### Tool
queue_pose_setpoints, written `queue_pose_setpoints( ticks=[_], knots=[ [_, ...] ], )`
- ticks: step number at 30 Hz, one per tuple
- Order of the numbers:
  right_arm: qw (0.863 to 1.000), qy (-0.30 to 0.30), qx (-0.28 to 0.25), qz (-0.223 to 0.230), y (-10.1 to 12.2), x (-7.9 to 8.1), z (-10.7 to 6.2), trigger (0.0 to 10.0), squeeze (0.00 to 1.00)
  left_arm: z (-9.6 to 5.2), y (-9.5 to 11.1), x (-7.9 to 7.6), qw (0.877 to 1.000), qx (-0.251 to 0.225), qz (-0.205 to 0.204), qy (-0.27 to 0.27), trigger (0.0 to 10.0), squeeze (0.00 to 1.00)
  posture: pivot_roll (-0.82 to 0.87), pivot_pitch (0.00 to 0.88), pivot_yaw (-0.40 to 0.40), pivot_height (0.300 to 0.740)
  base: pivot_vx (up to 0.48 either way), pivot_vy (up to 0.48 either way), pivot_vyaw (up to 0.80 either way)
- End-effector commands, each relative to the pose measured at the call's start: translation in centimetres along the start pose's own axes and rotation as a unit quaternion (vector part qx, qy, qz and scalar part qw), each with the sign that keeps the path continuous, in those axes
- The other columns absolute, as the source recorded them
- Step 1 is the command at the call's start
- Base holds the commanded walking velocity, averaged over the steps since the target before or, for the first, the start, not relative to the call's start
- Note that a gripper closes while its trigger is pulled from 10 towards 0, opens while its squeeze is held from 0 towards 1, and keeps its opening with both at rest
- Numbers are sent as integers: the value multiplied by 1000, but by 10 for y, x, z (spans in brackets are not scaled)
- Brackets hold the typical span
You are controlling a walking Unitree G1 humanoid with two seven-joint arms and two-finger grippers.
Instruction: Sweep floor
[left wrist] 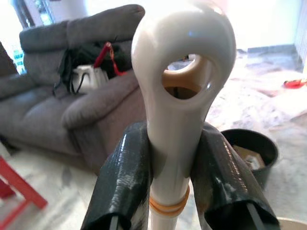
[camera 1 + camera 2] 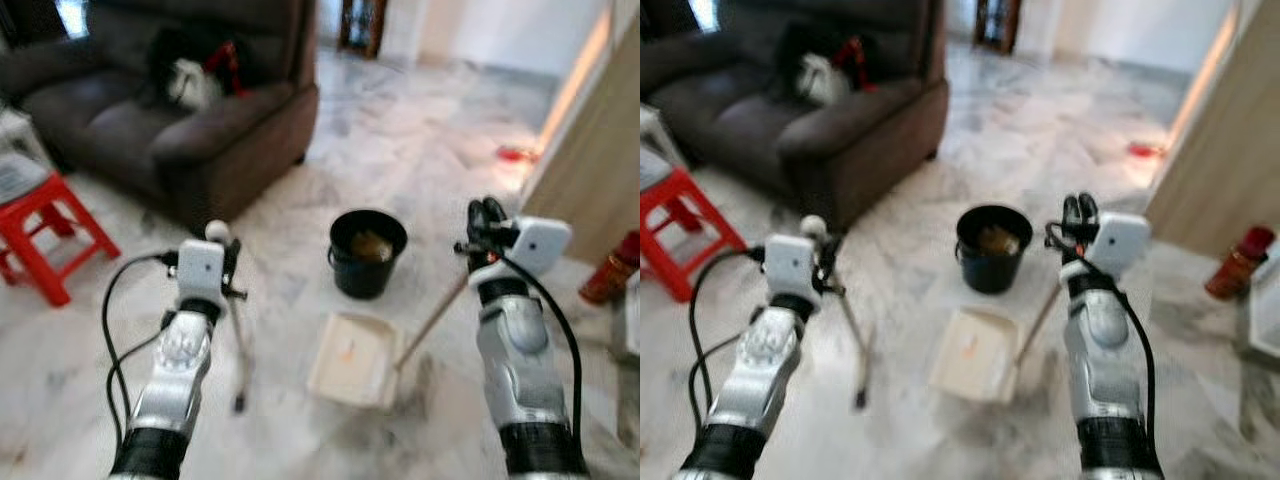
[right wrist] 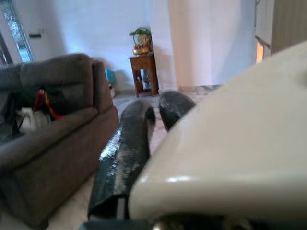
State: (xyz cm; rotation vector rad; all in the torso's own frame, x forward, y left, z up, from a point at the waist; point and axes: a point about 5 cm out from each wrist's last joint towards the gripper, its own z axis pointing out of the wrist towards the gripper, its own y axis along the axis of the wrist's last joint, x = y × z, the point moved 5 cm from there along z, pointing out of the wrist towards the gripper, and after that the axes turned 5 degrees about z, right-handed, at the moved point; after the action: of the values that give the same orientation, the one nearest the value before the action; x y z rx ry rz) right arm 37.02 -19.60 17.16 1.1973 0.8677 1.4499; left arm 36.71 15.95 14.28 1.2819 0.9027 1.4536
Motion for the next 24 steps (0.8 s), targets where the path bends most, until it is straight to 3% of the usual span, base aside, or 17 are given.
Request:
queue_pose_setpoints(
  ticks=[1, 6, 12, 17, 24],
  knots=[
    [999, 5, -42, 2, 23, 3, 4, 10000, 0, 5, 19, -4, 999, -36, -8, -3, 10000, 0, -98, 0, 12, 740, 480, 0, 0],
    [998, 11, -68, 3, 41, 8, 9, 10000, 0, 6, 19, -3, 999, -36, -8, -3, 10000, 0, -96, 0, 13, 740, 480, 0, 0],
    [988, 24, -154, 11, 99, 23, 20, 10000, 0, 6, 19, -2, 999, -36, -6, -1, 10000, 0, -96, 0, 13, 740, 480, 0, 0],
    [978, 34, -205, 18, 135, 33, 24, 10000, 0, 6, 20, -3, 999, -37, -6, -2, 10000, 0, -97, 0, 14, 740, 480, 0, 0],
    [975, 41, -219, 19, 146, 38, 23, 10000, 0, 6, 20, -4, 999, -39, -8, -2, 10000, 0, -94, 0, 11, 740, 480, 0, 0]
  ],
)
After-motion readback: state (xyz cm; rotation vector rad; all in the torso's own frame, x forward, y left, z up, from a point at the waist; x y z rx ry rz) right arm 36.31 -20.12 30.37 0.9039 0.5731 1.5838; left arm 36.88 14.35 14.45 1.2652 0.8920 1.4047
